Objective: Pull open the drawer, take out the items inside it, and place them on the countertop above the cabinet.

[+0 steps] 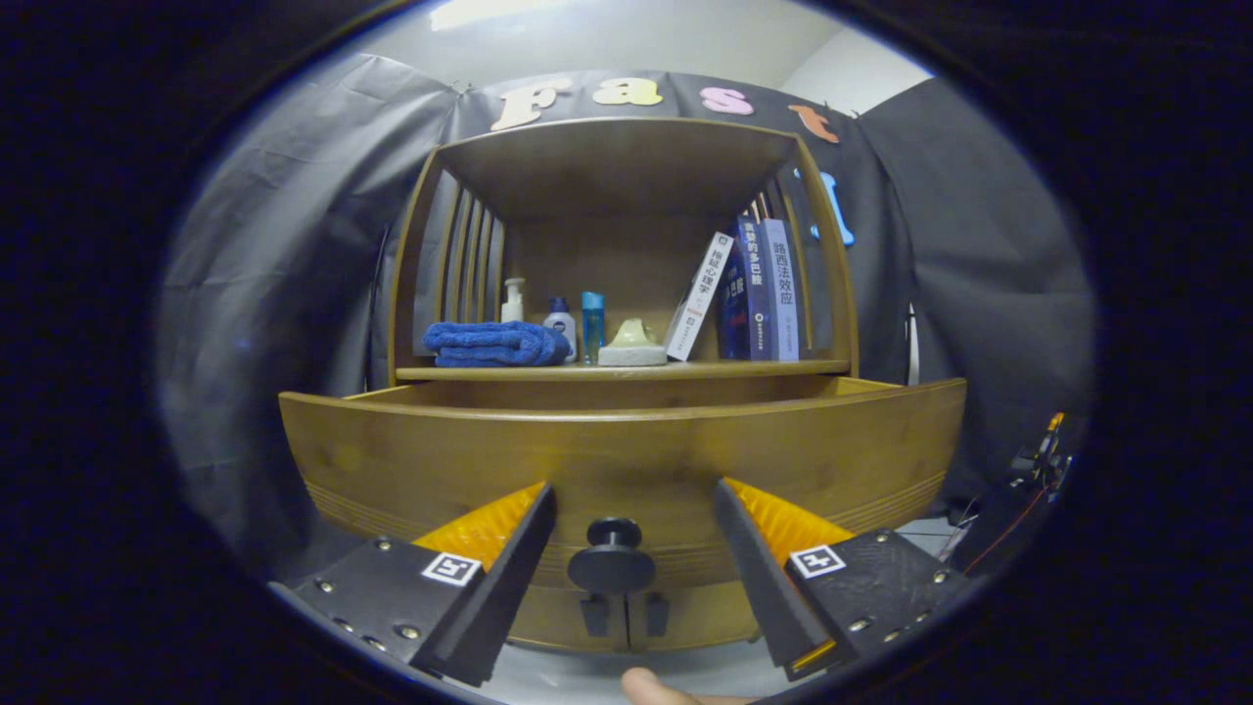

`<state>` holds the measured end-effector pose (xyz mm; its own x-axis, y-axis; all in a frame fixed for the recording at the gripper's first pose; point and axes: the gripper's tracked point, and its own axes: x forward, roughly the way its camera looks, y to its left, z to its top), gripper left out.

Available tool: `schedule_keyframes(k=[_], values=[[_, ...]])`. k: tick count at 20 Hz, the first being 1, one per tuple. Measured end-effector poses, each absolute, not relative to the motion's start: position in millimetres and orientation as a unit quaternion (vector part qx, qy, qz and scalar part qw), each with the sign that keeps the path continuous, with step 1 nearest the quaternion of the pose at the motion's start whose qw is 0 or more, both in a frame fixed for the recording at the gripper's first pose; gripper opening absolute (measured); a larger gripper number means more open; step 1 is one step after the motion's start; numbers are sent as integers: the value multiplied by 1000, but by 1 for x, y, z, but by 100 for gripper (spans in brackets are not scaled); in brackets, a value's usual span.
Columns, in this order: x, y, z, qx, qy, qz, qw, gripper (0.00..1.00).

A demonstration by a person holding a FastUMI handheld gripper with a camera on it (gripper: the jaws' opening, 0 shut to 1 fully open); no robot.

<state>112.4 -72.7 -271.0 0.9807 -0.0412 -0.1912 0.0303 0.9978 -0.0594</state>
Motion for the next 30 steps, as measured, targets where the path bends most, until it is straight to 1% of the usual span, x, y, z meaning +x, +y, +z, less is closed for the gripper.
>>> schedule_keyframes(k=[3, 5, 6, 22, 30], values=[[123, -73, -271, -31, 85, -15, 996, 99], [128, -72, -267, -25, 63, -15, 998, 99], [130, -73, -273, -28, 75, -15, 997, 99], [185, -70, -284, -49, 22, -10, 998, 99], [209, -73, -293, -66, 16, -7, 998, 99]])
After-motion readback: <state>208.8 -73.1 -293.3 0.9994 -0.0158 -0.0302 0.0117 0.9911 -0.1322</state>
